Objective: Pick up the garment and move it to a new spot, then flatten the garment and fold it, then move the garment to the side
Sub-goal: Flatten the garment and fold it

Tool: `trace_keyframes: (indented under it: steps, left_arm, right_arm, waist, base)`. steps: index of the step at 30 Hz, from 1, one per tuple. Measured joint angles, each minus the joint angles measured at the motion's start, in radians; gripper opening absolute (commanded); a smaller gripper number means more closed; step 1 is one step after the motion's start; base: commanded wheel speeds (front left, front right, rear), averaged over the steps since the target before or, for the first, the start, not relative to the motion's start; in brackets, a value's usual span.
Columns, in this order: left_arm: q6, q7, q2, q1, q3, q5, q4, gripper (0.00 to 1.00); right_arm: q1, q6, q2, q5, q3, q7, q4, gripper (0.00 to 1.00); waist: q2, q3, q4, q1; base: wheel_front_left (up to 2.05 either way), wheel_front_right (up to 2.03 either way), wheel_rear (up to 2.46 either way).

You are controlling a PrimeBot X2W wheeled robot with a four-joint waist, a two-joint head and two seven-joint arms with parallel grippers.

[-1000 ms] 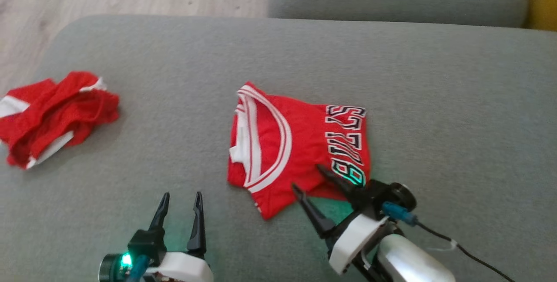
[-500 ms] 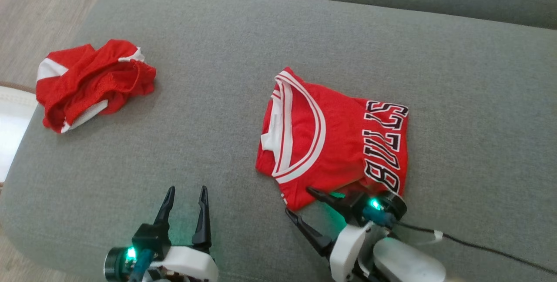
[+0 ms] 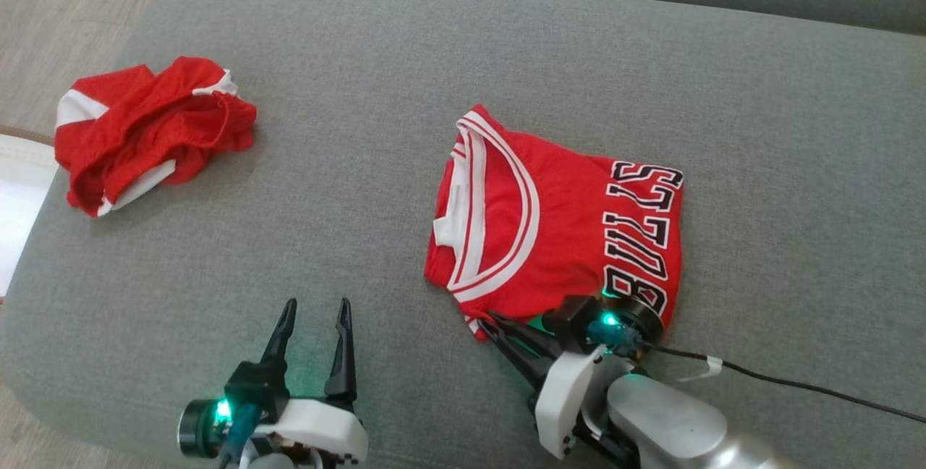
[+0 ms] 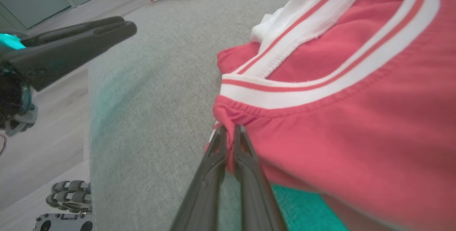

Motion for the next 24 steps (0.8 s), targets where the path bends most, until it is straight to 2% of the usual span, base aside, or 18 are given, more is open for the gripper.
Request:
trace_keyframes:
  steps: [11, 13, 18, 21, 24]
  left_arm:
    - [-0.01, 0.0, 0.0, -0.026, -0.017, 0.013, 0.006, 1.0]
    - [-0.01, 0.0, 0.0, -0.029, -0.021, 0.013, 0.009, 1.0]
    - [-0.01, 0.0, 0.0, -0.031, -0.01, 0.029, 0.014, 1.0]
    - [-0.01, 0.0, 0.0, -0.032, 0.009, 0.045, 0.013, 1.0]
    - [-0.01, 0.0, 0.0, -0.034, 0.039, 0.059, 0.009, 1.0]
  right_arm:
    - [-0.092, 0.0, 0.041, 0.092, 0.027, -0.002, -0.064, 0.0]
    - [-0.098, 0.0, 0.043, 0.116, 0.031, -0.002, -0.064, 1.0]
    - [-0.097, 0.0, 0.045, 0.159, -0.016, -0.002, -0.113, 1.0]
    - [-0.096, 0.0, 0.049, 0.114, -0.133, -0.002, -0.137, 1.0]
    - [-0.089, 0.0, 0.048, 0.017, -0.286, -0.002, -0.145, 1.0]
  waist:
    - [0.0, -0.006, 0.013, 0.0]
    - [0.0, -0.008, 0.015, -0.0001]
    - [0.0, -0.012, -0.01, -0.0001]
    - [0.0, -0.017, -0.041, -0.0001]
    - [0.0, -0.022, -0.082, -0.0001]
  base:
    - [0.0, 0.0, 0.0]
    - [0.0, 0.0, 0.0]
    - [0.0, 0.0, 0.0]
    - [0.0, 0.0, 0.0]
    - [0.0, 0.0, 0.0]
